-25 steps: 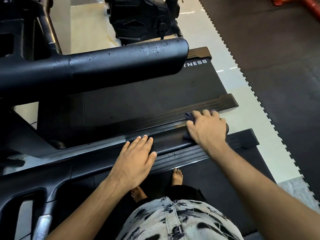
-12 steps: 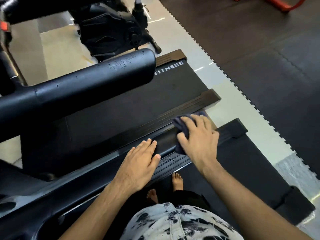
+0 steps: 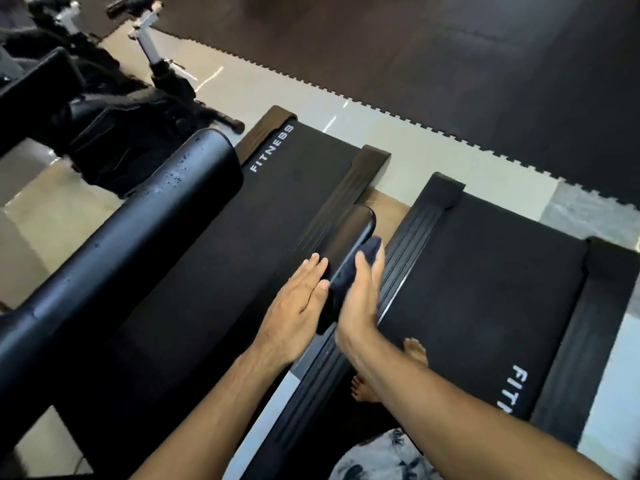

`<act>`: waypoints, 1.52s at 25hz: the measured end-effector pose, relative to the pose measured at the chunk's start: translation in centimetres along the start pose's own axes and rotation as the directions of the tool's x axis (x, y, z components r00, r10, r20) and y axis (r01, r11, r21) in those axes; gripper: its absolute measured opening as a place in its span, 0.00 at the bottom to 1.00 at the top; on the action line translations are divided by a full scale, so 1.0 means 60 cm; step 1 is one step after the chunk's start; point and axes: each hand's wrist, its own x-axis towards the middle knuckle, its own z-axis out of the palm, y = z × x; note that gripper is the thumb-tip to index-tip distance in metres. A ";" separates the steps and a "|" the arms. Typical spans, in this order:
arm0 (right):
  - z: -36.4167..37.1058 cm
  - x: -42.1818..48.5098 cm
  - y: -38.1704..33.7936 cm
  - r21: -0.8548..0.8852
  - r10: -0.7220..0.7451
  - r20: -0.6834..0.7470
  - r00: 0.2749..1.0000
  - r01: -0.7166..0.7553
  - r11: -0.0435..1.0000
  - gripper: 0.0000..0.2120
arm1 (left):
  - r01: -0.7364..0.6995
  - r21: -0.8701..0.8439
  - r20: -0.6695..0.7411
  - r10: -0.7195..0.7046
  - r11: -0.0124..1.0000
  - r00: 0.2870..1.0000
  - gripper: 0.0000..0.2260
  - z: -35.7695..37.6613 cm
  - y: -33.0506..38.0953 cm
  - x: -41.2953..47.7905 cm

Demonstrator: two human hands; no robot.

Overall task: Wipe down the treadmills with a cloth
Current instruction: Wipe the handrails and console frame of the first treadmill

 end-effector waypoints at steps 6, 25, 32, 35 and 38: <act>0.006 -0.050 0.039 0.022 -0.015 -0.007 1.000 0.015 1.000 0.24 | 0.017 -0.094 0.019 -0.015 0.995 1.000 0.24 -0.005 -0.010 -0.006; 0.012 -0.054 0.131 0.058 0.139 -0.145 0.980 -0.131 0.990 0.35 | 0.215 -0.169 -0.133 -0.238 0.962 0.962 0.19 -0.003 -0.036 -0.127; 0.013 -0.103 0.156 0.017 0.154 -0.147 0.977 -0.153 0.988 0.34 | 0.231 -0.176 -0.135 -0.256 0.957 0.957 0.20 -0.012 -0.056 -0.161; 0.011 -0.161 0.157 -0.039 0.183 -0.038 0.982 -0.185 0.982 0.31 | 0.225 -0.194 -0.179 -0.259 0.955 0.949 0.20 -0.010 -0.067 -0.186; 0.016 -0.170 0.165 -0.027 0.099 -0.100 0.990 -0.102 0.994 0.33 | 0.250 -0.212 -0.191 -0.291 0.945 0.937 0.22 -0.009 -0.075 -0.204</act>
